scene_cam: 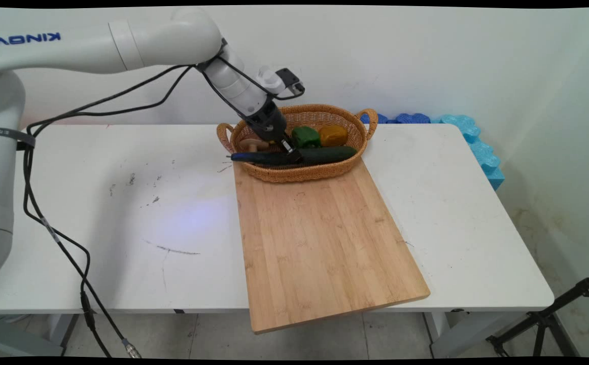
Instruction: Place the picked object on the cutting board
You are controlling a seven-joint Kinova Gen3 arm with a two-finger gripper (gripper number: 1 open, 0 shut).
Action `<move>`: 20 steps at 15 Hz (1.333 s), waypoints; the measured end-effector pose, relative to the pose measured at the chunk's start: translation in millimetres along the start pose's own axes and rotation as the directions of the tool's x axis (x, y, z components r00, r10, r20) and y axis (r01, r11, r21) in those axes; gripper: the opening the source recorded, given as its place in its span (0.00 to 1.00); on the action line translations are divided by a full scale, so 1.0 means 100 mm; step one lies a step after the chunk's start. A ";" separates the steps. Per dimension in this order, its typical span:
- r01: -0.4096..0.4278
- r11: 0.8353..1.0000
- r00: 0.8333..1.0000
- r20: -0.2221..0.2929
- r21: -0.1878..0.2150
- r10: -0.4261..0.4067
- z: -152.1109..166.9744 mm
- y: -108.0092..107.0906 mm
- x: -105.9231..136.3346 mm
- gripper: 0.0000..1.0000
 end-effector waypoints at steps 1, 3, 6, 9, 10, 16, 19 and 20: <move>-0.005 1.000 1.000 -0.010 0.005 0.005 -0.05 0.02 0.02 0.00; -0.016 1.000 0.999 -0.043 0.019 0.017 -0.22 0.09 0.09 0.00; -0.025 0.999 0.995 -0.097 0.029 0.028 -0.54 0.22 0.18 0.00; -0.024 0.999 0.988 -0.155 0.028 0.028 -0.89 0.39 0.25 0.00; -0.022 0.999 0.985 -0.170 0.026 0.026 -0.99 0.45 0.26 0.00; 0.017 1.000 0.970 -0.244 -0.004 -0.018 -1.33 0.84 0.13 0.00; 0.030 0.999 0.966 -0.258 -0.018 -0.034 -1.32 1.00 0.01 0.00; 0.033 0.999 0.965 -0.260 -0.021 -0.037 -1.30 1.05 -0.04 0.00</move>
